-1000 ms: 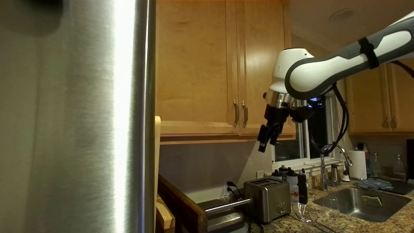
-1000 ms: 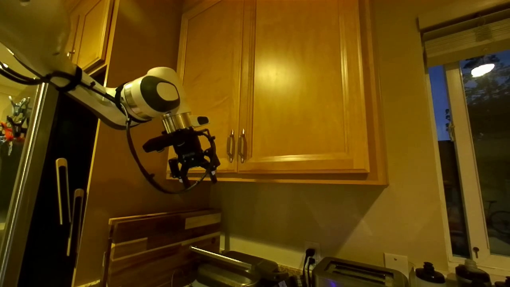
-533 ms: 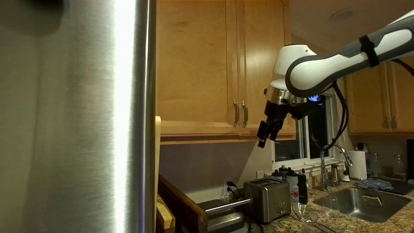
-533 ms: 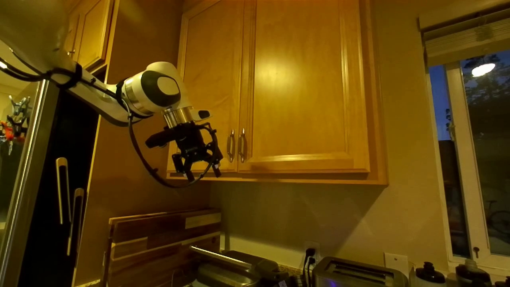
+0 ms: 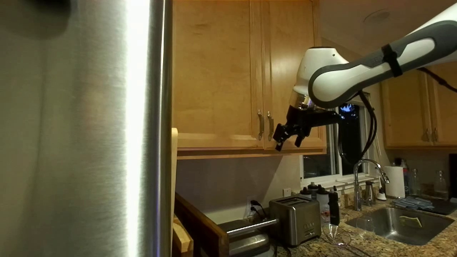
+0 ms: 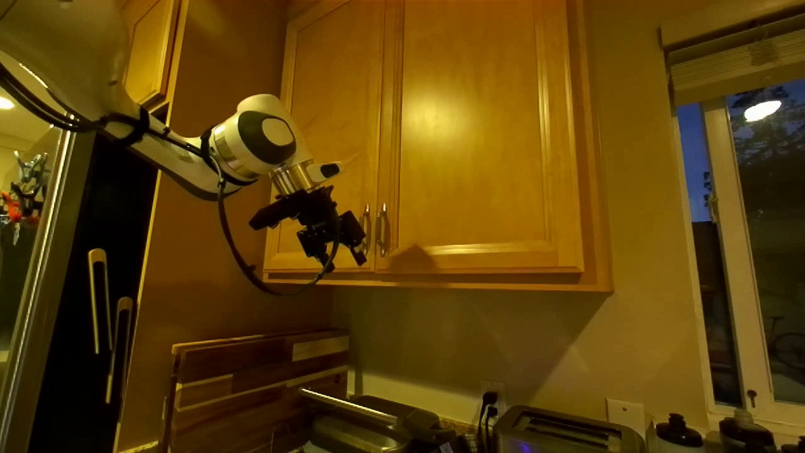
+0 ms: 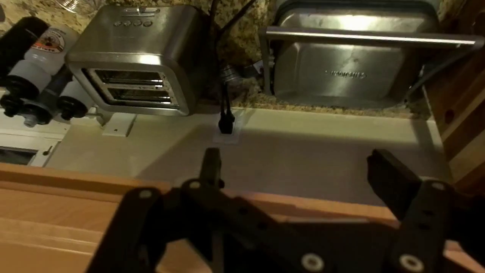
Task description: Open the right cabinet door and put the brown object then close the cabinet door
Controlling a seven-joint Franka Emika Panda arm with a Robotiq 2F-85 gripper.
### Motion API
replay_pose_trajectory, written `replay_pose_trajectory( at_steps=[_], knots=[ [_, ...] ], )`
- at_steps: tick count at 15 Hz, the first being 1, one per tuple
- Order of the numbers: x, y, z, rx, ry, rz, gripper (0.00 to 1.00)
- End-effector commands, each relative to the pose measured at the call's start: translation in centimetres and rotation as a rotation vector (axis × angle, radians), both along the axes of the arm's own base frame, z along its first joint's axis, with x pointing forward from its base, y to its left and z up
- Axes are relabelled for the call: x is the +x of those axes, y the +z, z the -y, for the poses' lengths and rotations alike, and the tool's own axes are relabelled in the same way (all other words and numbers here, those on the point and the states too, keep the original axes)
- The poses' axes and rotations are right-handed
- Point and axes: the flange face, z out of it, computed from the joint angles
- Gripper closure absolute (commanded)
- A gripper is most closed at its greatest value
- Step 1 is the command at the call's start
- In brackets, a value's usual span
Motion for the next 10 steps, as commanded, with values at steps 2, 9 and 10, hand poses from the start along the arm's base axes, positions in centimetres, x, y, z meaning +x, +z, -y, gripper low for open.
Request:
replay_pose_trajectory(
  at_steps=[2, 9, 10],
  knots=[
    [1.2, 2.2, 1.1, 0.020, -0.126, 0.122, 0.00],
    [2.6, 5.0, 2.9, 0.140, -0.204, 0.319, 0.00],
    [2.9, 5.0, 3.0, 0.153, -0.204, 0.333, 0.00]
  ],
)
